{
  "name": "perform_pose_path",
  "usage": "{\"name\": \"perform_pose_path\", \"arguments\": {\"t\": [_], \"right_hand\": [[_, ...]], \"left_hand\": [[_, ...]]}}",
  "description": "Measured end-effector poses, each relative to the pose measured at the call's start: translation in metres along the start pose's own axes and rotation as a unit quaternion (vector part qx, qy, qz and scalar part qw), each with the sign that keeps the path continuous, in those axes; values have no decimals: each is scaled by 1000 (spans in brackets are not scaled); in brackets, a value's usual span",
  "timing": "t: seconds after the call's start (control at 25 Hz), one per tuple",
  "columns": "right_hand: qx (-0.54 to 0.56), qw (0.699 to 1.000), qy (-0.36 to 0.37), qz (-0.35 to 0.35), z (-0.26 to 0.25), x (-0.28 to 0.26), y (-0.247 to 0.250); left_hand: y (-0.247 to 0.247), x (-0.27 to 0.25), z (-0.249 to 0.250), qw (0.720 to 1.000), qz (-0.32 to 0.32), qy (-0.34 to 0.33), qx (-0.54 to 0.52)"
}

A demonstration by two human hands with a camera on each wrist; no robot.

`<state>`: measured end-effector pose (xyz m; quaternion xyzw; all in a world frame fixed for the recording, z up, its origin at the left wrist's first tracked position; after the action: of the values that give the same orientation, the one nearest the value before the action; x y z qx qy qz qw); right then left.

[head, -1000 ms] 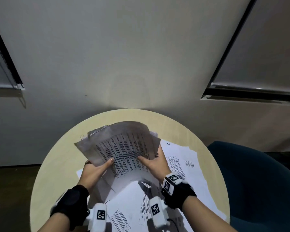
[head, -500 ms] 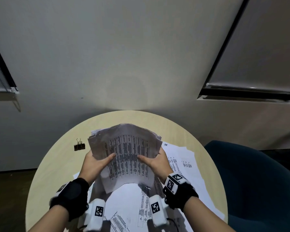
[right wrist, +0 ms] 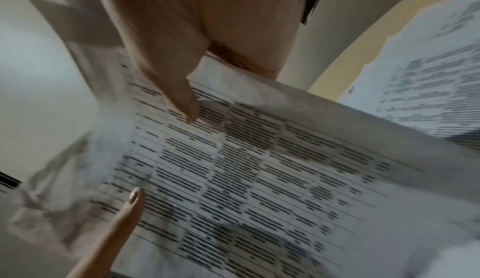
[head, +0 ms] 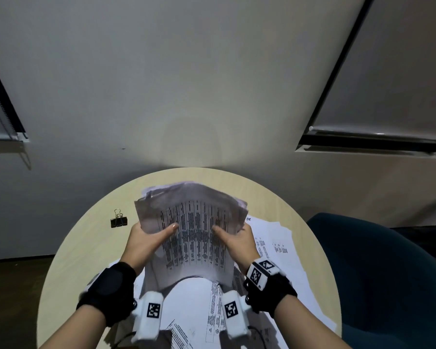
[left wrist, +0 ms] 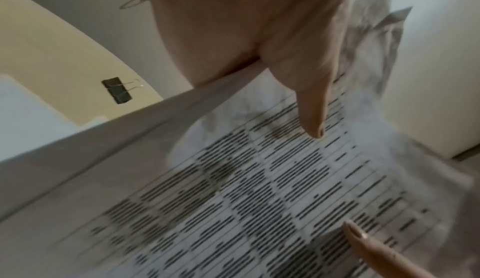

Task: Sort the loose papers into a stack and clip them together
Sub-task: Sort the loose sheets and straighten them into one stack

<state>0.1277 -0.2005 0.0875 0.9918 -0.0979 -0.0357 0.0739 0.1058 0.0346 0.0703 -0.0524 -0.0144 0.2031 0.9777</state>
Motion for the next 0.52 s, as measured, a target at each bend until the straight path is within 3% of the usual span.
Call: {"name": "perform_pose_path", "arguments": {"t": [0.24, 0.52], "right_hand": [[59, 995, 80, -27, -56, 3, 7], [-67, 996, -20, -46, 10, -2, 0]], "left_hand": [[-7, 13, 47, 997, -26, -62, -25], [-1, -3, -7, 999, -20, 7, 36]]}}
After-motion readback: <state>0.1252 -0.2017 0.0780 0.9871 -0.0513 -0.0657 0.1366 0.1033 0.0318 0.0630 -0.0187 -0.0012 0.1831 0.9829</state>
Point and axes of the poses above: each hand's wrist, its own x-axis towards the middle knuckle, its own y-axis out of the back of the hand, z = x × y, the point moved 10 cm from there along x, towards the middle knuckle, and after that the axes turned 12 degrees about z, right-handed, at the moved point
